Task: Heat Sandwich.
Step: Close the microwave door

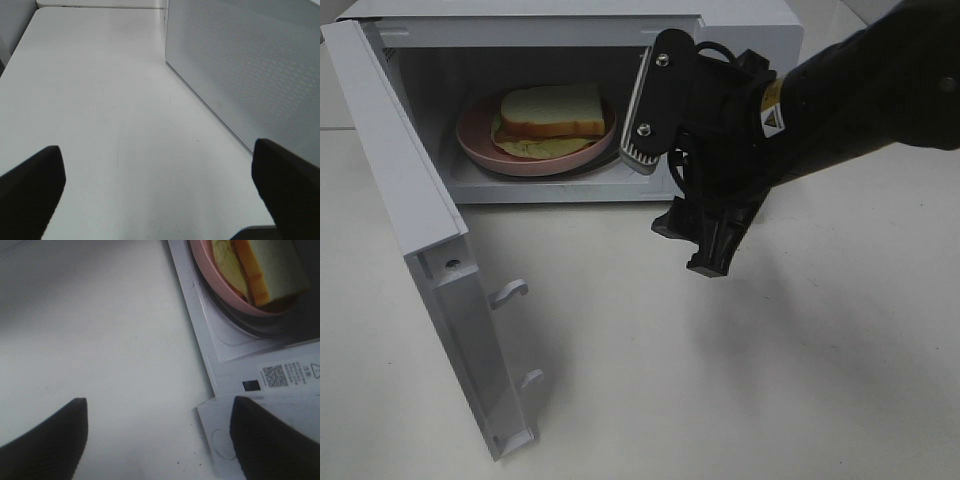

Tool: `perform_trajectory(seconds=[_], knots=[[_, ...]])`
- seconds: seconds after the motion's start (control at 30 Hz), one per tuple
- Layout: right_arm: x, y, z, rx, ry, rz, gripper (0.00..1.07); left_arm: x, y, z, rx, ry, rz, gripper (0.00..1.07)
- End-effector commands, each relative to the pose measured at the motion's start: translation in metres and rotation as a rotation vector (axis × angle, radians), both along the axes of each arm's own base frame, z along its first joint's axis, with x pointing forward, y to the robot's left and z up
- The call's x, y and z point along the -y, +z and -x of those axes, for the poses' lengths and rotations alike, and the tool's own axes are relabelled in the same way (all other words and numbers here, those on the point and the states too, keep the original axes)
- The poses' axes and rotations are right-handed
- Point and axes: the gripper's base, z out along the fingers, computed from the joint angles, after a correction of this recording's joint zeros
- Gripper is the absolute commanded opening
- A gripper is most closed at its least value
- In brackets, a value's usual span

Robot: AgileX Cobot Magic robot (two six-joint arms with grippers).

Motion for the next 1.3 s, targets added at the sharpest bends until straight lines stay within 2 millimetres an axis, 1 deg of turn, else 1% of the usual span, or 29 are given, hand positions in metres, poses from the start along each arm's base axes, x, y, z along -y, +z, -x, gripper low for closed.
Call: perform_trajectory(seconds=[0.03, 0.1, 0.13, 0.17, 0.23, 0.27, 0.3, 0.33, 0.4, 0.43, 0.47, 0.53, 0.57, 0.63, 0.7, 0.8, 0.87, 0.9, 0.93, 1.03, 1.1, 1.2, 1.3], knots=[[0.010, 0.005, 0.011, -0.018, -0.059, -0.051, 0.76, 0.000, 0.000, 0.002, 0.029, -0.002, -0.007, 0.96], [0.016, 0.006, 0.019, -0.035, -0.093, -0.078, 0.76, 0.000, 0.000, 0.002, 0.029, -0.002, -0.007, 0.96], [0.023, 0.007, 0.027, -0.048, -0.126, -0.108, 0.76, 0.000, 0.000, 0.002, 0.029, -0.002, -0.007, 0.96], [0.023, 0.007, 0.027, -0.048, -0.126, -0.108, 0.76, 0.000, 0.000, 0.002, 0.029, -0.002, -0.007, 0.96], [0.029, 0.008, 0.034, -0.055, -0.148, -0.128, 0.76, 0.000, 0.000, 0.002, 0.029, -0.002, -0.007, 0.96], [0.035, 0.008, 0.041, -0.061, -0.162, -0.138, 0.76, 0.000, 0.000, 0.002, 0.029, -0.002, -0.007, 0.96], [0.038, 0.008, 0.045, -0.066, -0.169, -0.138, 0.76, 0.000, 0.000, 0.002, 0.029, -0.002, -0.007, 0.96], [0.038, 0.008, 0.045, -0.066, -0.169, -0.138, 0.76, 0.000, 0.000, 0.002, 0.029, -0.002, -0.007, 0.96], [0.045, 0.009, 0.053, -0.076, -0.187, -0.141, 0.76, 0.000, 0.000, 0.002, 0.029, -0.002, -0.007, 0.96], [0.052, 0.010, 0.060, -0.091, -0.208, -0.139, 0.76, 0.000, 0.000, 0.002, 0.029, -0.002, -0.007, 0.96], [0.052, 0.010, 0.060, -0.091, -0.208, -0.139, 0.76, 0.000, 0.000, 0.002, 0.029, -0.002, -0.007, 0.96], [0.058, 0.012, 0.067, -0.109, -0.237, -0.143, 0.76, 0.000, 0.000, 0.002, 0.029, -0.002, -0.007, 0.96], [0.064, 0.015, 0.073, -0.131, -0.284, -0.163, 0.76, 0.000, 0.000, 0.002, 0.029, -0.002, -0.007, 0.96], [0.067, 0.017, 0.076, -0.145, -0.313, -0.174, 0.76, 0.000, 0.000, 0.002, 0.029, -0.002, -0.007, 0.96], [0.077, 0.024, 0.086, -0.186, -0.394, -0.193, 0.76, 0.000, 0.000, 0.002, 0.029, -0.002, -0.007, 0.96], [0.084, 0.028, 0.092, -0.206, -0.437, -0.201, 0.76, 0.000, 0.000, 0.002, 0.029, -0.002, -0.007, 0.96], [0.094, 0.033, 0.103, -0.240, -0.500, -0.196, 0.76, 0.000, 0.000, 0.002, 0.029, -0.002, -0.007, 0.96], [0.098, 0.034, 0.107, -0.249, -0.515, -0.189, 0.76, 0.000, 0.000, 0.002, 0.029, -0.002, -0.007, 0.96], [0.098, 0.034, 0.107, -0.249, -0.515, -0.189, 0.76, 0.000, 0.000, 0.002, 0.029, -0.002, -0.007, 0.96], [0.112, 0.038, 0.122, -0.284, -0.565, -0.149, 0.76, 0.000, 0.000, 0.002, 0.029, -0.002, -0.007, 0.96], [0.115, 0.039, 0.124, -0.288, -0.571, -0.142, 0.76, 0.000, 0.000, 0.002, 0.029, -0.002, -0.007, 0.96], [0.125, 0.044, 0.136, -0.296, -0.592, -0.132, 0.76, 0.000, 0.000, 0.002, 0.029, -0.002, -0.007, 0.96], [0.130, 0.045, 0.141, -0.300, -0.601, -0.127, 0.76, 0.000, 0.000, 0.002, 0.029, -0.002, -0.007, 0.96]])
